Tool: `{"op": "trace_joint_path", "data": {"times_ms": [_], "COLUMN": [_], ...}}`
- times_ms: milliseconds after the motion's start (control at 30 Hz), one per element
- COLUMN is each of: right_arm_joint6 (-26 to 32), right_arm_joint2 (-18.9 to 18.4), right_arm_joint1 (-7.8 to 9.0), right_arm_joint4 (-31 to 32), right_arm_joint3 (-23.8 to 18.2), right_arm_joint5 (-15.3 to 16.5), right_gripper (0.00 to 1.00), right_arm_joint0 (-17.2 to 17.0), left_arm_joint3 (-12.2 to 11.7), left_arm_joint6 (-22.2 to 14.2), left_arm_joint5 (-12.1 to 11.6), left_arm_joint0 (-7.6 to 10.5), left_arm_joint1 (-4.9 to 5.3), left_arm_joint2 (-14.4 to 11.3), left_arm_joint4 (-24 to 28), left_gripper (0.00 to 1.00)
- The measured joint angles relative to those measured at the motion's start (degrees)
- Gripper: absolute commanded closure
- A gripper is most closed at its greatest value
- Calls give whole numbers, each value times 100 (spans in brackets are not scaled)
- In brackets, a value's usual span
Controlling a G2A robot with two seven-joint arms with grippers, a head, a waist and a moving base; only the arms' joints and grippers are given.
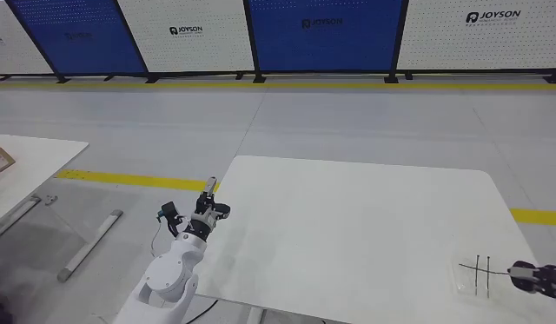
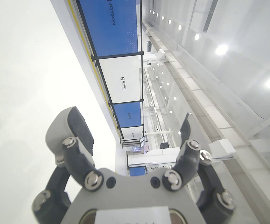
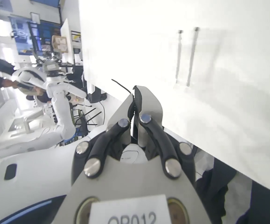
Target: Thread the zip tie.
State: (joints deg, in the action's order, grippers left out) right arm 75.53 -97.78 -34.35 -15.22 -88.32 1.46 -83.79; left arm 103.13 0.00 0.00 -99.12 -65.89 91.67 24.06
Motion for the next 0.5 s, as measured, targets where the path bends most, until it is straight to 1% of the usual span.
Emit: {"op": "trace_joint_path", "data": {"times_ms": [100, 167, 200, 267, 300, 400, 433, 500], "right_arm_joint6": [-357, -505, -626, -853, -1010, -1289, -1281, -1054], "right_arm_joint2": [-75, -27, 67, 313, 519, 1067, 1223, 1466], "right_arm_joint1": [-22, -40, -55, -88, -116, -195, -219, -248], "right_arm_joint4": [-114, -194, -187, -119, -64, 6, -35, -256], "right_arm_joint3": [-470, -723, -870, -1037, -1098, -1086, -1040, -956], "right_arm_joint5": [-106, -200, -282, -410, -475, -541, -540, -514], "right_gripper": [100, 100, 100, 100, 100, 100, 100, 100], "right_arm_joint0": [-47, -60, -49, 19, 88, 331, 415, 550], "left_arm_joint3": [0, 0, 0, 0, 0, 0, 0, 0], "left_arm_joint6": [0, 0, 0, 0, 0, 0, 0, 0], "left_arm_joint5": [0, 0, 0, 0, 0, 0, 0, 0], "left_arm_joint0": [0, 0, 0, 0, 0, 0, 0, 0], "left_arm_joint1": [0, 0, 0, 0, 0, 0, 0, 0], "left_arm_joint2": [0, 0, 0, 0, 0, 0, 0, 0], "left_arm_joint4": [0, 0, 0, 0, 0, 0, 0, 0], "left_gripper": [0, 0, 0, 0, 0, 0, 0, 0]}}
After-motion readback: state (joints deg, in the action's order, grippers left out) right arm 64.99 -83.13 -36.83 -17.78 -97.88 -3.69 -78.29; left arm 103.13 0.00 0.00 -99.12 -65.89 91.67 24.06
